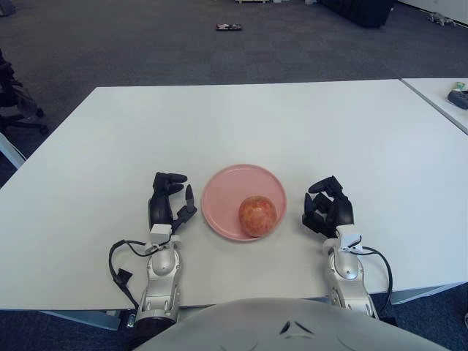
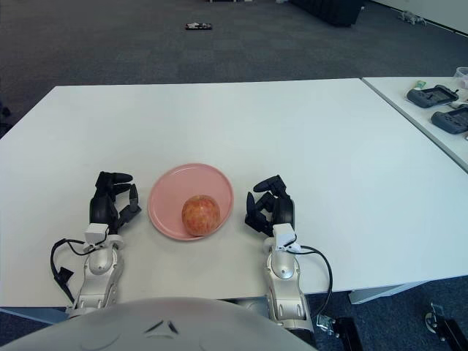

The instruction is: Put the apple into the plate.

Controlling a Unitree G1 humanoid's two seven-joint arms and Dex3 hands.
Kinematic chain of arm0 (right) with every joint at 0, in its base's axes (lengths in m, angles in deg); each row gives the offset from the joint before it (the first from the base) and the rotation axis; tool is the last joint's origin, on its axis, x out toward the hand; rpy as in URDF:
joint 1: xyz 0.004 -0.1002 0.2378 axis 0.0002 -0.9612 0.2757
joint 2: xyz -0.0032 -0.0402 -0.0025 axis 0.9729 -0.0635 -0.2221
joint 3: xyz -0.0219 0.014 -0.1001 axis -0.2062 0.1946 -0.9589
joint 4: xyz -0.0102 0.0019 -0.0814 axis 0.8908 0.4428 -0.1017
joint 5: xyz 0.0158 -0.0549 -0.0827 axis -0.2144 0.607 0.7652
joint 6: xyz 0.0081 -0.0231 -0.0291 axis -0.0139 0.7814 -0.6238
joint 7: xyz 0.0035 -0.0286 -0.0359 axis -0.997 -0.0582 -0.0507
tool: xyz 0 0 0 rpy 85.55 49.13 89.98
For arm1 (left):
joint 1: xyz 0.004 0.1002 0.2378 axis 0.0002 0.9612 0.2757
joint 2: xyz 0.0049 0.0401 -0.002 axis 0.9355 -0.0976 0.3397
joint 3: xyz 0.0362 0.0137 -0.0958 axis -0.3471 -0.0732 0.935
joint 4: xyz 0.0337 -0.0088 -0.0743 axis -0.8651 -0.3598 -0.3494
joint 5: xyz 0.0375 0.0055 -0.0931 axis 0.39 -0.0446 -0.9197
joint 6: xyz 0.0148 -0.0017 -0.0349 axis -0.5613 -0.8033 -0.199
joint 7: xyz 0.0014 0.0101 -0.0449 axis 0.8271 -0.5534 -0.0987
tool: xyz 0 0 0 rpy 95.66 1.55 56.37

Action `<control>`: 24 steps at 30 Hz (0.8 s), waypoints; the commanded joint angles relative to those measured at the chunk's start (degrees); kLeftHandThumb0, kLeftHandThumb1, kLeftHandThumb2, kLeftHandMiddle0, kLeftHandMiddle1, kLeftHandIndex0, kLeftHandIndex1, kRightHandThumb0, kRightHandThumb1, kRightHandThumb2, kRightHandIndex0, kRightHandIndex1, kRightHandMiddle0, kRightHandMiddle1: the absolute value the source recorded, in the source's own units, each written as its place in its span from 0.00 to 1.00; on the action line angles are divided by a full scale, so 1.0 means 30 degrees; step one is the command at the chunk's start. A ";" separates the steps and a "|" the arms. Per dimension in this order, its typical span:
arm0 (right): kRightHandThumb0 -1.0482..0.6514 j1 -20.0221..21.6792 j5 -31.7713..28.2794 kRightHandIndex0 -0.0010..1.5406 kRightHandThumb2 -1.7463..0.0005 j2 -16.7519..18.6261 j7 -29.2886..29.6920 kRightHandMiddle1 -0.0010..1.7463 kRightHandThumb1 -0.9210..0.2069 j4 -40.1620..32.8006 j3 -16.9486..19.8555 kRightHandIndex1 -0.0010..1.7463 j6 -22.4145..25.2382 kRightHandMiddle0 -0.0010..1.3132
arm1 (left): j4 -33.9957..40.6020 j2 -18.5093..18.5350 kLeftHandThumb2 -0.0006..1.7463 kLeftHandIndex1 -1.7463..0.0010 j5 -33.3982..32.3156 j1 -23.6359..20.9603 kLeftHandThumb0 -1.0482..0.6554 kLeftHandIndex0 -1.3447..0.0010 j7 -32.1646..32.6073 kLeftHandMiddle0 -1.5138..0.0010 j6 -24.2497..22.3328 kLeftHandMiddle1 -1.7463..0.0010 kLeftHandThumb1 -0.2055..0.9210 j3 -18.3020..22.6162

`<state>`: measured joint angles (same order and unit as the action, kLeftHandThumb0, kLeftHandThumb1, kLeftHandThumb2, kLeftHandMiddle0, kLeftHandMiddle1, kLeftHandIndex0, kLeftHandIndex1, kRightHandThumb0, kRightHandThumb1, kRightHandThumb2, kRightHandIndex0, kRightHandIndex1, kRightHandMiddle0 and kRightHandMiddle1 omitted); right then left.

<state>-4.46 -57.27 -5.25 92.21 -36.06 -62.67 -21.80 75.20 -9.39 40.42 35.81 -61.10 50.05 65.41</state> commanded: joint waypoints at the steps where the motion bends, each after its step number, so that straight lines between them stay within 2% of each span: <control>1: 0.37 0.0186 -0.0065 0.54 0.39 -0.0019 -0.0060 1.00 0.36 0.0002 0.0100 1.00 0.0564 0.34 | -0.0370 0.0002 0.55 0.00 0.0291 0.0418 0.38 0.71 0.0123 0.59 -0.0427 0.03 0.72 0.0028; 13: 0.37 0.0338 0.0120 0.56 0.39 -0.0048 -0.0060 1.00 0.35 -0.0010 0.0059 1.00 0.0751 0.34 | -0.0383 0.0056 0.53 0.00 0.0526 0.0519 0.38 0.72 0.0463 0.60 0.0197 0.03 0.74 0.0195; 24: 0.37 0.0384 -0.0127 0.55 0.40 0.0052 -0.0128 1.00 0.34 0.0117 0.0069 1.00 0.0493 0.34 | 0.0200 0.0188 0.54 0.00 0.0146 0.0722 0.38 0.72 0.0007 0.58 -0.0294 0.04 0.73 0.0197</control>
<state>-3.57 -56.95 -5.21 92.05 -36.14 -62.68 -20.49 76.39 -9.27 40.82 36.94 -60.71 49.90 65.67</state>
